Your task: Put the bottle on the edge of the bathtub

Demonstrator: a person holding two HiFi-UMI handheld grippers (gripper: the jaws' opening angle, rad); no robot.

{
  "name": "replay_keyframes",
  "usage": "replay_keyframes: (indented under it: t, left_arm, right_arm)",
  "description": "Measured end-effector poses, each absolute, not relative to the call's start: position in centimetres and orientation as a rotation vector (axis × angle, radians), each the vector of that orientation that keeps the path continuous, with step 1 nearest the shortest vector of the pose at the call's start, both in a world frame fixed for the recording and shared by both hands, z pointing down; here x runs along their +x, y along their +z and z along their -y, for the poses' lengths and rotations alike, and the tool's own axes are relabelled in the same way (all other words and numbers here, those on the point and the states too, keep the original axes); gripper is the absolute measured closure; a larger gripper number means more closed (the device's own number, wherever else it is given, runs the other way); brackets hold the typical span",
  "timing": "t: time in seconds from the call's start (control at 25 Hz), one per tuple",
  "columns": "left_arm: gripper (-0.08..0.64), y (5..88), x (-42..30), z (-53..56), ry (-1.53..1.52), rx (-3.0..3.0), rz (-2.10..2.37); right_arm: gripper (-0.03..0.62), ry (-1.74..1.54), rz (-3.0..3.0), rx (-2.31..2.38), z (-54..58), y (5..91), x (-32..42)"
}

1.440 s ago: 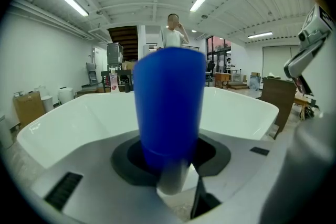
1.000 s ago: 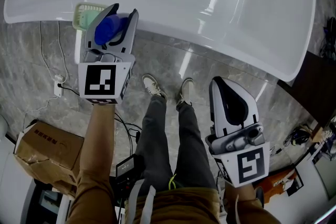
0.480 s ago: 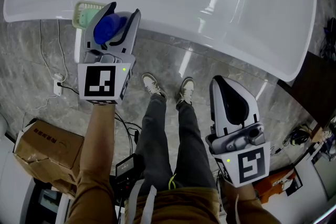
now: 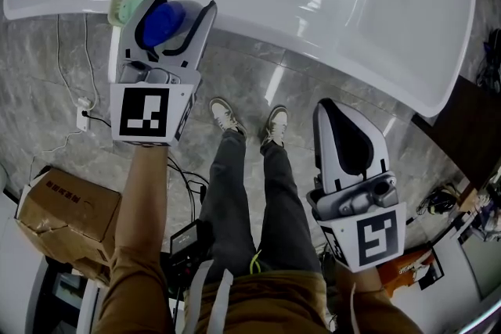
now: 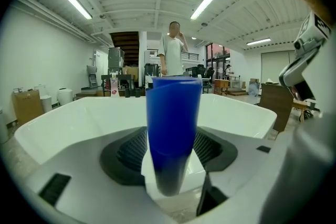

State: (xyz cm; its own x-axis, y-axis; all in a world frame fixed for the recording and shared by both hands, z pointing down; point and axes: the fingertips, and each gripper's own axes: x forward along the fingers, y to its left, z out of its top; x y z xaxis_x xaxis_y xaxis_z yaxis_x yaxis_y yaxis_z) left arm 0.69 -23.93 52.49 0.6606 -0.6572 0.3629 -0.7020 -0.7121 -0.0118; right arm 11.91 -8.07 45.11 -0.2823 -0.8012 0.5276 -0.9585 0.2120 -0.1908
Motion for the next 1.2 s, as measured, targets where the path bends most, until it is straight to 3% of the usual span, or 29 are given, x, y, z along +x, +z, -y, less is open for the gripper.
replay_keyframes:
  t: [1.2]
  left_arm:
    - [0.252, 50.4, -1.2, 21.8, 0.469, 2.769, 1.161]
  right_arm:
    - [0.588, 0.662, 2.201, 1.654, 5.9, 43.6, 10.8]
